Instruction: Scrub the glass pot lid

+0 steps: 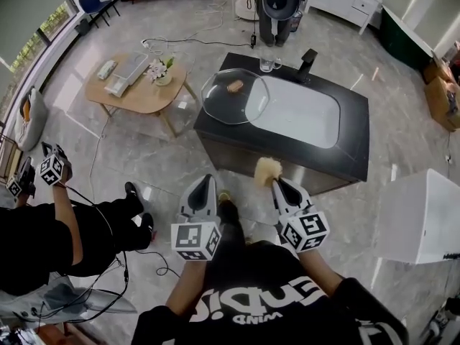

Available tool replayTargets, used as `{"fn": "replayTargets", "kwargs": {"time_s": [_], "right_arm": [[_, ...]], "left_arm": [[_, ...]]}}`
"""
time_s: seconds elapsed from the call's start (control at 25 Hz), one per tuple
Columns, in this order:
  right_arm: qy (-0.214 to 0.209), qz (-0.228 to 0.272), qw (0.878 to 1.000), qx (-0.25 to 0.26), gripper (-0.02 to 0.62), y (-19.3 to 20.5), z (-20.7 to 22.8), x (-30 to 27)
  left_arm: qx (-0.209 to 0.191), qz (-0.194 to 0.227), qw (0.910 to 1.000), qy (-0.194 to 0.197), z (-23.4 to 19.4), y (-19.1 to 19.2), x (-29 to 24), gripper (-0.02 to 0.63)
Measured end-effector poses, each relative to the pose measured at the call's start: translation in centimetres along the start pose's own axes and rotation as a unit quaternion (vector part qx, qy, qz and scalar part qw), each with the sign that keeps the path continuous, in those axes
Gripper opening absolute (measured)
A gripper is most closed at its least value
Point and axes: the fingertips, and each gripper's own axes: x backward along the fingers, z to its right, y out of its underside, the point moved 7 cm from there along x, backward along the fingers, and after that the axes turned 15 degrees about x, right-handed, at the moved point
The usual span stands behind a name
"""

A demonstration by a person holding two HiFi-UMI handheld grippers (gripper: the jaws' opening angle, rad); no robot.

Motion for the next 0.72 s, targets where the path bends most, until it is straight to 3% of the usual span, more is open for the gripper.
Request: {"fn": "replayTargets", "kwargs": {"time_s": [0.72], "right_arm": [[0.053,-0.013,0.998,-0.017,0.025,-4.9,4.0,-13.4]], "left_arm": [[0.0,-0.045,0.9968,0.065,-7.2,-6.9,-14.2,0.014]]}}
